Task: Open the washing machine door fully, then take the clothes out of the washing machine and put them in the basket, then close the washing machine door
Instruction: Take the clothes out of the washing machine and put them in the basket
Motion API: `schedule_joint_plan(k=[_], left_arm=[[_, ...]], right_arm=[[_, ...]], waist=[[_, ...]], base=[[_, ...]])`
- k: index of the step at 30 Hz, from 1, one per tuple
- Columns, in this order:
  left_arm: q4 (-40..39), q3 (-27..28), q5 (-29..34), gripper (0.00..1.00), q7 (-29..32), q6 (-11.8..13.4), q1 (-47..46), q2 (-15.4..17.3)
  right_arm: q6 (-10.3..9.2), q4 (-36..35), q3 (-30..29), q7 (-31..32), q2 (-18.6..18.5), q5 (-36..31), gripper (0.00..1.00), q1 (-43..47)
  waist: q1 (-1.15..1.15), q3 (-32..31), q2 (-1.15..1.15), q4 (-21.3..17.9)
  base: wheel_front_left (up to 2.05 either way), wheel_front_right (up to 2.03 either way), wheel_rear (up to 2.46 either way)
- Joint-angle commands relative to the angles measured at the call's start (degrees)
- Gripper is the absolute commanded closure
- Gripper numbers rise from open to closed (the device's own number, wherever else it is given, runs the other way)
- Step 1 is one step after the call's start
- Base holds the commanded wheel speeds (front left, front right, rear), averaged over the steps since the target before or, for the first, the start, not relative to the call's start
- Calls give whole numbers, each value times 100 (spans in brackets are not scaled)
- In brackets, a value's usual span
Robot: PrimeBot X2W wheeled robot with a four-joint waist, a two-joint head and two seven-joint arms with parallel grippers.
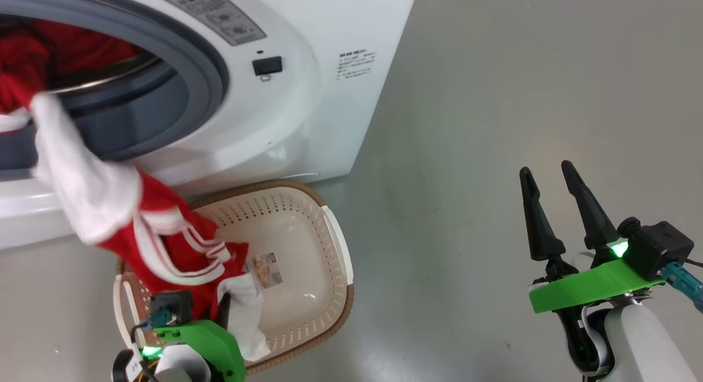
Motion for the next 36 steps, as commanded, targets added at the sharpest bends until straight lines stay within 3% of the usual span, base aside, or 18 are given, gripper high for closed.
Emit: schedule_joint_plan(k=[1,8,22,24,26,30,33,35,36], left_arm=[[92,45,-111,100,-4,-51,-37,91],[348,-224,-431,100,15,-76,-321,91],[328,-115,-489,100,-72,-31,-918,234],[288,-84,-468,94,-72,7,-967,240],[266,-54,-448,81,-73,30,-1011,249],[250,-5,-410,70,-73,53,-1060,241],[271,17,-394,36,-73,47,-1073,220],[263,48,-391,0,-74,43,-1071,213],[257,65,-388,0,-74,41,-1058,210]], right_arm=[[36,-155,78,-37,-1,51,0,-115],[36,-195,56,-37,9,56,0,-214],[36,-318,10,-37,14,30,0,-382],[36,-340,2,-37,3,28,0,-411],[36,-359,-5,-37,-6,26,0,-441],[36,-368,-24,-37,-25,21,0,-485],[36,-350,-38,-37,-37,16,0,-505],[36,-328,-39,-37,-42,8,0,-511],[36,-318,-37,-37,-45,6,0,-512]], waist=[[0,91,0,-42],[0,323,0,-84],[0,926,0,-53],[0,1015,0,-38],[0,1096,0,-25],[0,1168,0,8],[0,1163,0,32],[0,1126,0,54],[0,1093,0,66]], base=[[0,0,0],[0,0,0],[0,0,0],[0,0,0],[0,0,0],[0,0,0],[0,0,0],[0,0,0],[0,0,0]])
